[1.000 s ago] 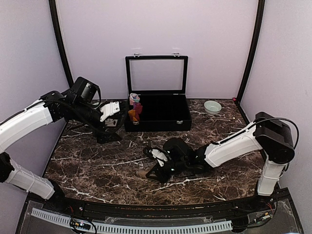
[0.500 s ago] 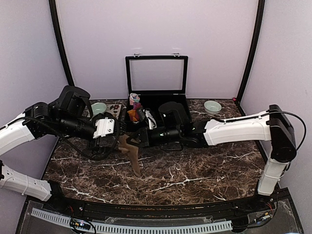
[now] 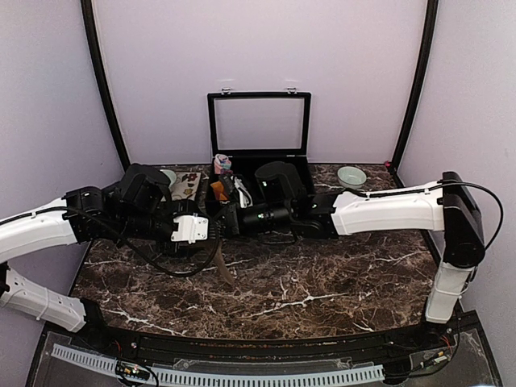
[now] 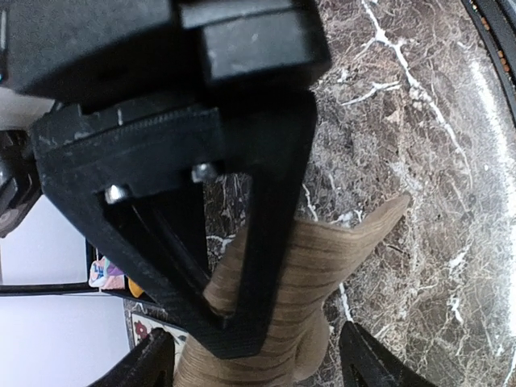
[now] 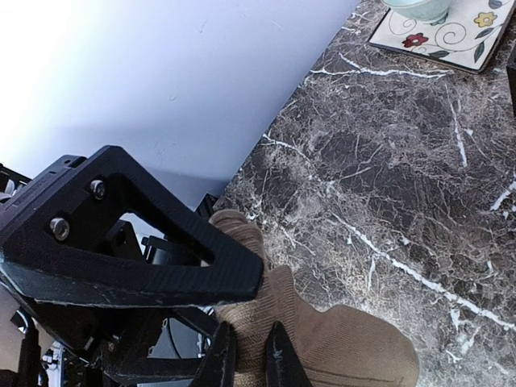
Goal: Roll the socks
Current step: Roll the sock at the center of the board.
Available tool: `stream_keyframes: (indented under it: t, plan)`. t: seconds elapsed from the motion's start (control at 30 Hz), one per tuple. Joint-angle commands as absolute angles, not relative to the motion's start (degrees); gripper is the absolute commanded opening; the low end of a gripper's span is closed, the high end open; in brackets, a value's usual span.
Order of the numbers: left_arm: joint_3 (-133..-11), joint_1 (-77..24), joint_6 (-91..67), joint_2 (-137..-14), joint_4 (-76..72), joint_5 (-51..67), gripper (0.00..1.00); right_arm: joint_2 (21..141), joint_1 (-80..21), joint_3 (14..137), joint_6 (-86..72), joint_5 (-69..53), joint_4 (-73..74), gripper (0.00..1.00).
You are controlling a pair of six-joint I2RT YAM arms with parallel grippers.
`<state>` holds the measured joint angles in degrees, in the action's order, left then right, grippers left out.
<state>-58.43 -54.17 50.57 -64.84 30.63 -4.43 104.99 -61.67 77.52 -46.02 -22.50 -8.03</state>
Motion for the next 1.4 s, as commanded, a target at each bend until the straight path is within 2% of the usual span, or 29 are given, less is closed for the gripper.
stream_keyframes:
  t: [0.0, 0.13, 0.2, 0.37, 0.4, 0.47, 0.5, 0.67, 0.7, 0.8, 0.83, 0.87, 0.9, 1.1, 1.17, 1.37]
  plan:
    - [-56.5, -54.3, 52.1, -64.9, 26.4, -9.8, 0.70, 104.3, -62.3, 78.3, -47.6, -22.2, -9.5, 0.00]
    - [-56.9, -54.3, 52.2, -65.5, 24.6, -11.8, 0.70, 104.4, -62.8, 77.7, -48.9, -22.0, -11.1, 0.00]
    - [-57.0, -54.3, 52.6, -65.8, 23.7, -12.8, 0.65, 104.5, -63.0, 77.7, -49.7, -22.1, -11.8, 0.00]
    - [-56.8, -54.3, 54.2, -66.2, 24.2, -12.3, 0.40, 103.6, -63.3, 76.4, -51.3, -22.4, -12.4, 0.00]
    - [-57.0, -54.3, 54.2, -66.2, 24.6, -11.9, 0.31, 103.3, -63.3, 76.1, -51.4, -22.2, -12.3, 0.00]
    - [-57.8, -54.4, 54.1, -66.5, 25.9, -10.8, 0.06, 102.8, -63.3, 75.6, -51.5, -21.9, -11.9, 0.00]
    - [-58.2, -54.4, 53.9, -66.6, 26.0, -10.6, 0.00, 102.6, -63.3, 75.5, -51.4, -21.6, -11.3, 0.00]
    - [-60.7, -54.4, 53.2, -67.2, 29.7, -7.5, 0.00, 101.7, -63.2, 75.7, -48.2, -19.6, -8.5, 0.00]
    - [-61.3, -54.3, 52.5, -67.4, 31.3, -5.9, 0.00, 101.3, -63.3, 76.2, -46.5, -18.8, -6.6, 0.03]
    - [-64.4, -54.1, 49.0, -68.6, 39.4, 2.4, 0.00, 99.6, -63.3, 77.8, -38.0, -15.9, -1.9, 0.19]
    - [-65.9, -53.8, 47.4, -69.3, 42.0, 6.0, 0.00, 98.7, -63.3, 77.8, -35.0, -16.0, -1.5, 0.66]
    - [-67.7, -53.2, 46.4, -70.1, 45.0, 10.5, 0.00, 97.8, -63.4, 77.8, -31.8, -15.3, -0.2, 0.95]
    - [-69.7, -52.7, 45.3, -71.2, 48.0, 14.8, 0.00, 96.7, -63.8, 77.7, -28.7, -14.1, 1.1, 0.99]
    - [-82.1, -48.8, 41.1, -79.8, 62.0, 36.3, 0.00, 84.4, -64.6, 66.9, -22.1, -4.4, -0.1, 0.99]
    - [-83.8, -47.7, 39.3, -81.3, 62.5, 38.2, 0.00, 81.0, -64.6, 63.5, -23.4, 0.4, -0.3, 0.99]
    - [-84.8, -44.2, 30.0, -84.5, 58.1, 35.9, 0.00, 78.1, -64.9, 65.5, -26.0, 6.6, 4.4, 0.99]
